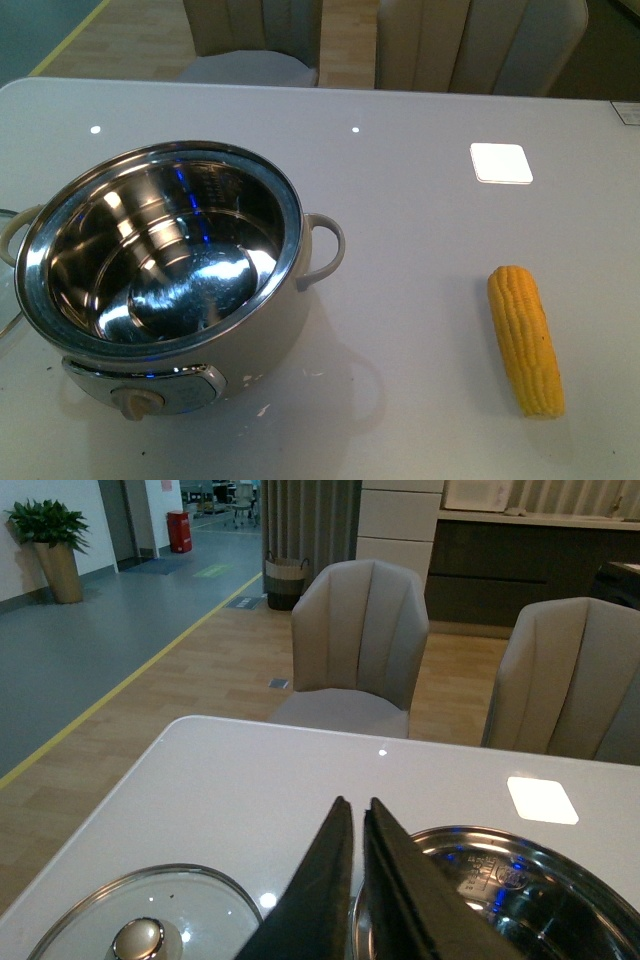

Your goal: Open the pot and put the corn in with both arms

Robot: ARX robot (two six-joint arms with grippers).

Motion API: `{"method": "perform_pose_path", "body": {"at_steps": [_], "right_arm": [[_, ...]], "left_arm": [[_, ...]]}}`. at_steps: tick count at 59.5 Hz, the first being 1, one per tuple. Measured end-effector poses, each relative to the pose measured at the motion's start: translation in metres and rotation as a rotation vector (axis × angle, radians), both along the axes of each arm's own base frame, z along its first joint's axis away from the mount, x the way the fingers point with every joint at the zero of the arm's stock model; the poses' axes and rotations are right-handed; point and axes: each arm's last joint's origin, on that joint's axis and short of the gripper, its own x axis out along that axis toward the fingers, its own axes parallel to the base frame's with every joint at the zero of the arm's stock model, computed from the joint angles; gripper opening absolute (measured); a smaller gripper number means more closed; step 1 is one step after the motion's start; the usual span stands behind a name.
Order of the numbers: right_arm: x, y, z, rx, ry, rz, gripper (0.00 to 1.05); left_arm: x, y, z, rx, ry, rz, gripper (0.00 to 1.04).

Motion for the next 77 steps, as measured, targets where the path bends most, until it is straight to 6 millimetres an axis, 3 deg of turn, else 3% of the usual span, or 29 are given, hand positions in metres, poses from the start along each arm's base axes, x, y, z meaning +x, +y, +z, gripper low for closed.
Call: {"method": "perform_pose_path", "body": {"at_steps": [14,77], "right_arm": [[0.000,0.000,0.000,0.000,0.000,0.000,0.96],[0.000,0.000,0.000,0.000,0.000,0.000,0.96]], "left_arm": [[-0.010,-0.014,-0.007,0.007,-0.011,-0.007,0.04],[-0.046,-0.014,-0.007,0.007,-0.014,-0.002,0.04]]}}
